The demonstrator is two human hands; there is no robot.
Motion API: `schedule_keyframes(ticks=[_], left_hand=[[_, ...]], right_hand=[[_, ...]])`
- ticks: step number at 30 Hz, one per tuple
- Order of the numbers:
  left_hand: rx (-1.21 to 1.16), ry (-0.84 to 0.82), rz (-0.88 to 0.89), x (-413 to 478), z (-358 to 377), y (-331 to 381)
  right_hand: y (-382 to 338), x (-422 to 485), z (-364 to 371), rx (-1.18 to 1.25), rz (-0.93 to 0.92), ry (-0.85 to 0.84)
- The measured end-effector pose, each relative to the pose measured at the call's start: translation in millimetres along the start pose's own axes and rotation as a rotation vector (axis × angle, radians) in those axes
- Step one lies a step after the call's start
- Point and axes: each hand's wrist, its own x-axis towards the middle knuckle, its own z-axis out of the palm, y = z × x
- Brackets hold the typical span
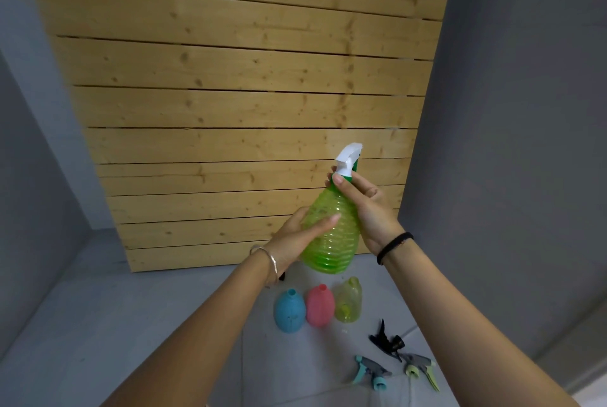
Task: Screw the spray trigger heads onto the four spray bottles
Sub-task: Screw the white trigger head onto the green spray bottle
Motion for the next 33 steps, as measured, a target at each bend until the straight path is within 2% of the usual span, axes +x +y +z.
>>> schedule_keyframes(ticks=[2,3,7,12,16,21,25,27,31,33], left_hand=[[0.096,0.102,0.031,1.9,1.0,-2.0],[0.109,0.084,0.021,3.3,-1.0,-2.0],[-0.048,-0.168,-0.047,3.3,-9.9,-2.8],[0.26,0.083,0.041,3.4,-10.3,-7.1],[0.082,-0.007,0.003,2.8,-14.8,-7.2],[0.057,-0.037,0.046,2.3,-20.4,-10.2],[0.06,-0.019,0.073,1.4,-21.9,-12.0],[0.062,-0.019,0.075,1.7,-20.8,-12.3],[0.048,-0.02,0.062,1.4,-22.9,-9.8],[0.039,-0.022,0.059,0.4,-22.5,-8.8]], right_hand=[[2.2,0.7,1.0,-0.03,-0.003,0.024],[1.9,0.9,1.4,-0.025,0.002,0.014],[-0.3,0.0,1.6,0.014,0.03,-0.08],[5.9,-1.2,6.3,-0.14,0.009,-0.013],[5.8,0.9,5.5,-0.106,0.001,-0.004],[4.4,2.8,1.7,-0.098,0.046,-0.144],[5.8,1.9,6.0,-0.148,0.013,-0.013],[6.3,3.1,5.8,-0.154,0.016,-0.005],[1.9,5.3,1.0,-0.108,0.07,-0.181],[1.3,5.4,0.2,-0.142,0.054,-0.181]])
